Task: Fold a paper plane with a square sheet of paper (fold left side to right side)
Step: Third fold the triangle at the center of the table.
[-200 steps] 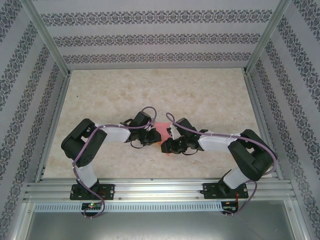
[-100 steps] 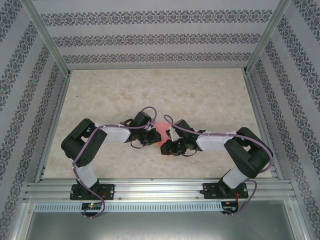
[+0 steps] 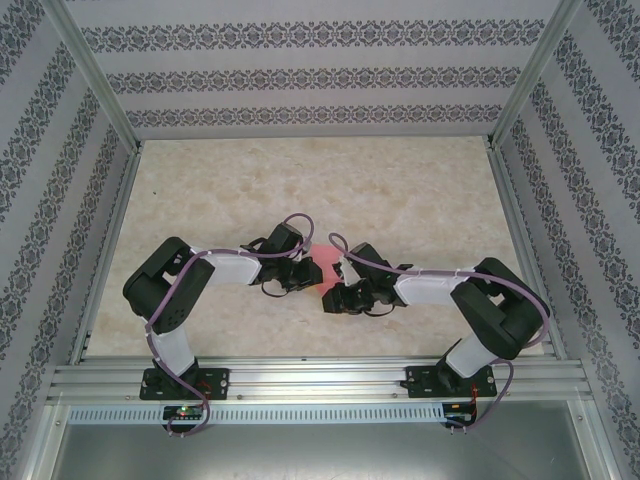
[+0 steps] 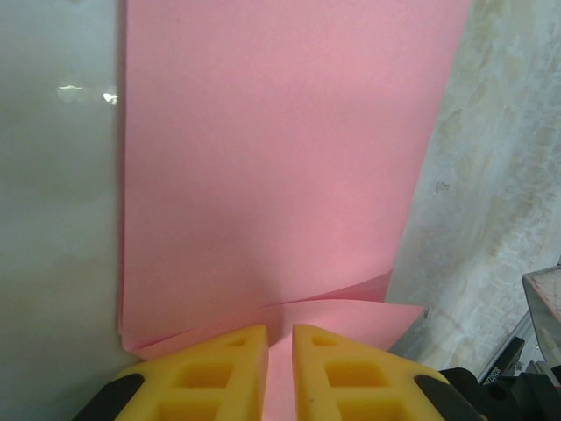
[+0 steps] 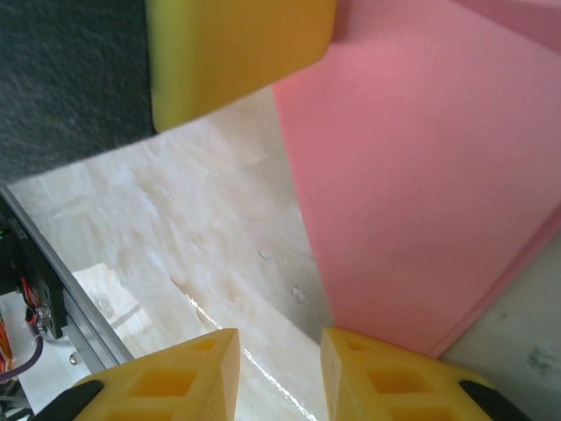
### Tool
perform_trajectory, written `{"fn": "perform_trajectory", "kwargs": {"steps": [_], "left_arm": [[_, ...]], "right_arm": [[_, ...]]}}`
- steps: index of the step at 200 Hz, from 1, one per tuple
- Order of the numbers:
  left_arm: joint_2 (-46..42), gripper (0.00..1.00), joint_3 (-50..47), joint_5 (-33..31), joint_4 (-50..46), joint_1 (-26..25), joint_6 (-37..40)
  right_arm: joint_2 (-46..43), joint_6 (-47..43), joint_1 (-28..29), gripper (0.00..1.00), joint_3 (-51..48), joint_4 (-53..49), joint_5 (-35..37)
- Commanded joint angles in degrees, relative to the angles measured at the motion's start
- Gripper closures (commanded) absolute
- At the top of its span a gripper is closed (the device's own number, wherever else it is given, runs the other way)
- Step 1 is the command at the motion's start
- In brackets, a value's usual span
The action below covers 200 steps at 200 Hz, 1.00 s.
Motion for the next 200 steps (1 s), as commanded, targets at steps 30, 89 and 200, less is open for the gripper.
{"fn": "perform_trajectory", "kwargs": {"steps": [30,89,200], "left_arm": [[3.4,0.82,-1.1,-4.5,-3.6,-0.7,1.3],[2.5,0.82,-0.8,-4.5,-3.8,-0.7,1.0],[1.9,0.82,-0.8,-4.3,-3.6,-0.8,1.0]], "right_arm": [[-4.6,1.4,1.4,0.68,-4.1,-8.9,-0.5],[-11.8,-0.9,0.0,0.67,1.6,-9.7,-2.0],[1.6,0.3,-0.7,0.73,5.0,-10.2,6.4]]}}
